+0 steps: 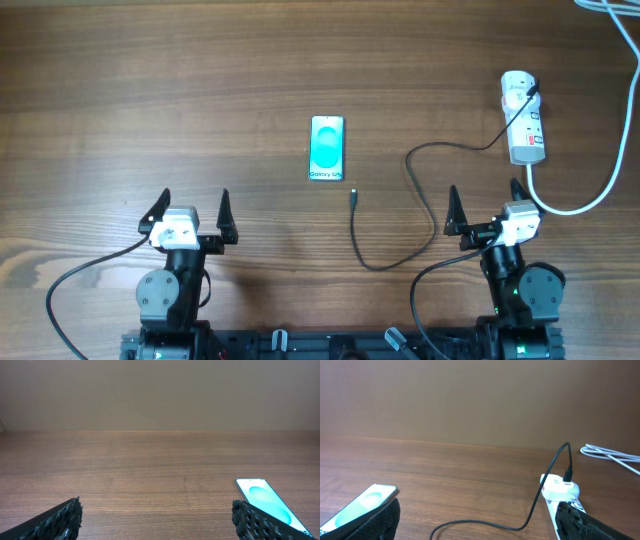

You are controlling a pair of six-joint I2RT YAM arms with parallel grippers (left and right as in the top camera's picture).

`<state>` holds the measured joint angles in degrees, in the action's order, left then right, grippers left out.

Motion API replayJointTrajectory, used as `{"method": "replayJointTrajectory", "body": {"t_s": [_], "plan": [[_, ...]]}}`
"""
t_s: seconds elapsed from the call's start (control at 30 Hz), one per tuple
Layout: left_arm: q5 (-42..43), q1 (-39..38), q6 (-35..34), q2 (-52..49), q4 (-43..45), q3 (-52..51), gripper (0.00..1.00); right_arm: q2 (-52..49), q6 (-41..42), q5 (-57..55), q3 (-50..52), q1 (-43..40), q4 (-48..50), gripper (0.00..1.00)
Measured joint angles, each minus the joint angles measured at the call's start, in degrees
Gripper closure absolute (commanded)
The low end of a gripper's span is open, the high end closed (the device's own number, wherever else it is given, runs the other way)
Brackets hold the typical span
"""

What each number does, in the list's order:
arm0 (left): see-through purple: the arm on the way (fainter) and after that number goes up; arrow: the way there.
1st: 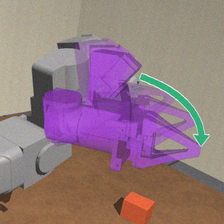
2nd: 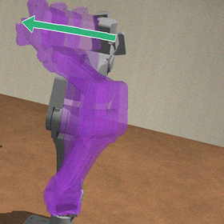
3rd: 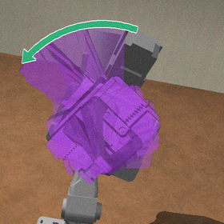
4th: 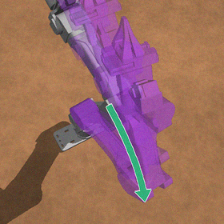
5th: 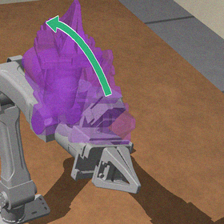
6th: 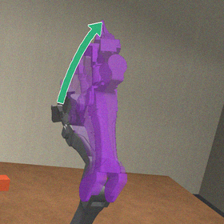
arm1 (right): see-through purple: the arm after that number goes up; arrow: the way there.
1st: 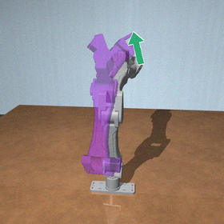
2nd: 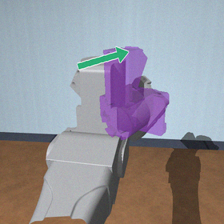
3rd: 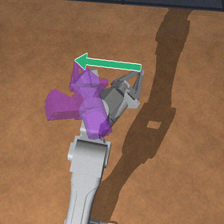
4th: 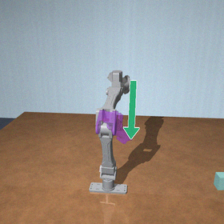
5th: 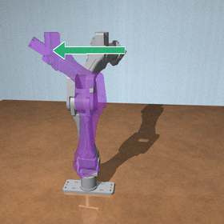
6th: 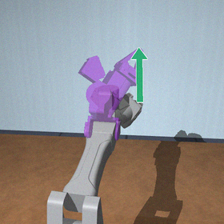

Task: Plug charger to phone and switch on socket
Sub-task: 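Move the left gripper open toward the phone on the table, then lower the left gripper over the phone and close on its edge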

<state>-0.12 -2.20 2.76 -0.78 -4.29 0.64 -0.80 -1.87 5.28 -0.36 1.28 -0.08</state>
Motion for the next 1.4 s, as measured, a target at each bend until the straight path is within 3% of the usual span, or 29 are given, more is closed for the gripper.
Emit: {"method": "replayJointTrajectory", "body": {"t_s": [0.1, 0.2, 0.3, 0.4, 0.47, 0.67, 0.8, 0.9, 0.97, 1.17, 1.27, 1.4], "plan": [[5.9, 0.0, -3.0, 0.0, 0.9, 0.0, 0.00, 0.0, 0.0, 0.0, 0.0, 0.0, 0.0, 0.00], [21.7, 0.0, -14.2, 0.0, 4.7, -0.2, 0.00, 0.0, 0.0, 0.0, 0.0, 0.0, 0.0, 0.00], [32.2, 0.0, -22.5, 0.0, 17.2, -0.3, 0.00, 0.0, 0.0, 0.0, 0.0, 0.0, 0.0, 0.00], [36.4, 0.0, -30.1, 0.2, 32.3, 0.0, 0.00, -0.1, 0.0, 0.0, 0.0, 0.0, 0.0, 0.00], [37.2, 0.0, -32.7, 0.3, 32.4, 0.6, 0.00, -0.1, 0.0, 0.0, 0.0, 0.0, 0.0, 0.00], [37.7, 0.0, -32.8, -6.9, 13.3, 15.4, 0.00, -0.1, 0.0, 0.0, 0.0, 0.0, 0.0, 0.00], [34.8, 0.0, -26.6, -22.1, -11.8, 35.5, 0.00, -0.2, 0.0, 0.0, 0.0, 0.0, 0.0, 0.00], [33.0, 0.0, -23.2, -36.1, -26.0, 49.4, 0.00, -0.2, 0.0, 0.0, 0.0, 0.0, 0.0, 0.00], [36.6, 0.0, -22.1, -44.3, -27.3, 54.5, 0.00, -0.2, 0.0, -0.2, 0.0, 0.0, 0.0, 0.00], [48.3, -1.2, -21.1, -53.6, -26.4, 55.3, 0.00, -0.2, 0.0, -0.2, 0.0, 0.0, 0.0, 0.00], [44.5, -6.2, -21.0, -56.4, -31.6, 56.2, 0.00, -0.2, 0.0, -0.2, 0.0, 0.0, 0.0, 0.00], [31.6, -14.6, -20.9, -62.2, -41.6, 62.9, 0.01, -0.2, 0.0, -0.2, 0.0, 0.0, 0.0, 0.00]]}}
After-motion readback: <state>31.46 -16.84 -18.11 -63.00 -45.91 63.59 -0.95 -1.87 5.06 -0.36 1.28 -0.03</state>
